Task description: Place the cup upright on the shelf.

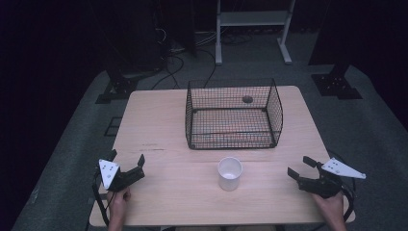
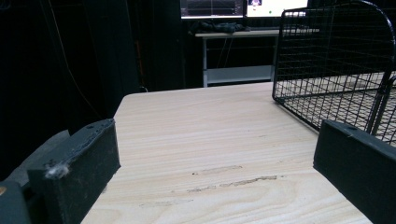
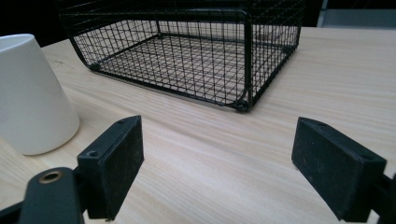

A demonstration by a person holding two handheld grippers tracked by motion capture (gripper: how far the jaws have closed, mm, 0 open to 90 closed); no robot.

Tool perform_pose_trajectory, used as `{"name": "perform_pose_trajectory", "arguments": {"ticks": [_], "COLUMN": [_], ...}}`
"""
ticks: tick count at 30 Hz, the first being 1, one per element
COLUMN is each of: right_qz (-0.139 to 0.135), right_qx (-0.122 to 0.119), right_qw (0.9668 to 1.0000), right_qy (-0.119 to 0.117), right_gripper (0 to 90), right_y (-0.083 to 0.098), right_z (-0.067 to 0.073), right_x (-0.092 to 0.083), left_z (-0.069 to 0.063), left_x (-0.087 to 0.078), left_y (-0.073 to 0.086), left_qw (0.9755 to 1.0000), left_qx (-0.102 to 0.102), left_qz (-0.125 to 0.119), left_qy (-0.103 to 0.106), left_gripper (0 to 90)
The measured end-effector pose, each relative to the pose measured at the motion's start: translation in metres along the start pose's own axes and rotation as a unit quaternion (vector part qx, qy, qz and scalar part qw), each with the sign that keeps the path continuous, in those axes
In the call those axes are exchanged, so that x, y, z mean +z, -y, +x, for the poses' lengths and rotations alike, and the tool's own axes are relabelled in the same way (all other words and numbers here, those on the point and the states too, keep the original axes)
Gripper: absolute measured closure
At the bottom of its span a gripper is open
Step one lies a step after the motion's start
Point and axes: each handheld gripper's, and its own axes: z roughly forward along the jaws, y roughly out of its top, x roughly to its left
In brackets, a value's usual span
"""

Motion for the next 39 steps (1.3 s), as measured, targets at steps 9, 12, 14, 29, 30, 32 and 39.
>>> {"name": "perform_pose_trajectory", "arguments": {"ticks": [9,12,14,29,30,32,39], "right_qz": [0.001,0.003,0.005,0.012,0.012,0.014,0.022], "right_qx": [-0.006,-0.012,-0.013,-0.035,-0.038,-0.042,-0.044], "right_qw": [1.0,0.9999,0.9998,0.9989,0.9988,0.9985,0.998], "right_qy": [-0.006,-0.007,-0.011,-0.029,-0.03,-0.032,-0.04], "right_gripper": [15.3,15.3,15.2,14.6,14.6,14.6,14.6], "right_y": [-0.009,-0.012,-0.013,-0.031,-0.032,-0.034,-0.038], "right_z": [0.007,0.009,0.011,0.027,0.029,0.031,0.036], "right_x": [0.001,0.002,0.004,0.011,0.012,0.013,0.02], "left_z": [0.0,0.0,0.0,0.0,0.0,0.0,0.0], "left_x": [0.0,0.0,0.0,0.0,0.0,0.0,0.0], "left_y": [0.0,0.0,0.0,0.0,0.0,0.0,0.0], "left_qw": [1.0,1.0,1.0,1.0,1.0,1.0,1.0], "left_qx": [0.0,0.001,0.001,0.0,0.0,0.0,0.0], "left_qz": [0.0,0.0,0.0,0.0,0.0,0.0,0.0], "left_qy": [-0.001,-0.001,-0.001,-0.001,-0.001,-0.001,-0.001], "left_gripper": [0.0,0.0,0.0,0.0,0.0,0.0,0.0]}}
